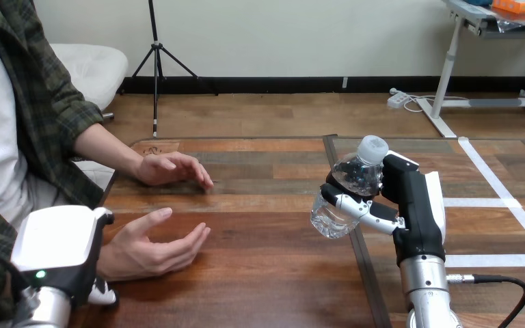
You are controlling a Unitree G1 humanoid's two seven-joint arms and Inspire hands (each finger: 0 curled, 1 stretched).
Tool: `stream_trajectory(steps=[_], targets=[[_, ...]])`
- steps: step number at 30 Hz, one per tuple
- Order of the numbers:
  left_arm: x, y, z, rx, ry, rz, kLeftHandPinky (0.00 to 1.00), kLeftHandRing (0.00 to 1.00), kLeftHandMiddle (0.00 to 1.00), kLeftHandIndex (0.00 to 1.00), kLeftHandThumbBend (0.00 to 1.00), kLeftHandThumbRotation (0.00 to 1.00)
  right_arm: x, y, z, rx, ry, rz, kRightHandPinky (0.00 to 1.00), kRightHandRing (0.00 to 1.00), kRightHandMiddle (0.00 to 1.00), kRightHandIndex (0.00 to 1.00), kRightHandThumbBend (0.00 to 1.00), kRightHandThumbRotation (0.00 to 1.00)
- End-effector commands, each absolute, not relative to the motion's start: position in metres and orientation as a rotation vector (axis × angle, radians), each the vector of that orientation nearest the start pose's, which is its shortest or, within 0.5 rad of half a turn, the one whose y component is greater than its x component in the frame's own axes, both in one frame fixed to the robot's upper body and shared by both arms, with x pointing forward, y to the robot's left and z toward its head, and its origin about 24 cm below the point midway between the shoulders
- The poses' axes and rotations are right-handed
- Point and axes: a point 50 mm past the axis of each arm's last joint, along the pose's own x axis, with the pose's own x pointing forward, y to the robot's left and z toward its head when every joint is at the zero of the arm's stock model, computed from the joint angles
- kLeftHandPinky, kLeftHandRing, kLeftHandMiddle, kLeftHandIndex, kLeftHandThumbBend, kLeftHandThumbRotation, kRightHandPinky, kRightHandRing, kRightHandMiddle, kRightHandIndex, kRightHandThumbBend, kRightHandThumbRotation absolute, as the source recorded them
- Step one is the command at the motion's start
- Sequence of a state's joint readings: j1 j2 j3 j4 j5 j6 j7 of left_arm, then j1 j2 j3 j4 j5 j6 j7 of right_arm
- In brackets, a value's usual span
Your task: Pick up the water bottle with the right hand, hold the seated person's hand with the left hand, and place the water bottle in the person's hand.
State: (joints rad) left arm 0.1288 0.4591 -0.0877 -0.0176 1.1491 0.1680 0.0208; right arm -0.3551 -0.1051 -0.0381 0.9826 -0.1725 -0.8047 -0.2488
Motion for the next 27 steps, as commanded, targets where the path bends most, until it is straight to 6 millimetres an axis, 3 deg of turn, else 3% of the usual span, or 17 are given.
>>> stream_trajectory(steps=[1,27], targets=[[0.237,0.231,0.029,1.652,0.171,-0.035,0.73,0.76,0.79,0.77,0.95,0.0,0.303,-0.164,0.029,-0.194,-0.335,-0.104,0.34,0.39,0.45,0.48,0.72,0.0],[0.244,0.226,0.015,1.637,0.197,-0.064,0.69,0.71,0.73,0.72,0.9,0.0,0.304,-0.166,0.031,-0.207,-0.34,-0.103,0.33,0.38,0.44,0.47,0.72,0.0]])
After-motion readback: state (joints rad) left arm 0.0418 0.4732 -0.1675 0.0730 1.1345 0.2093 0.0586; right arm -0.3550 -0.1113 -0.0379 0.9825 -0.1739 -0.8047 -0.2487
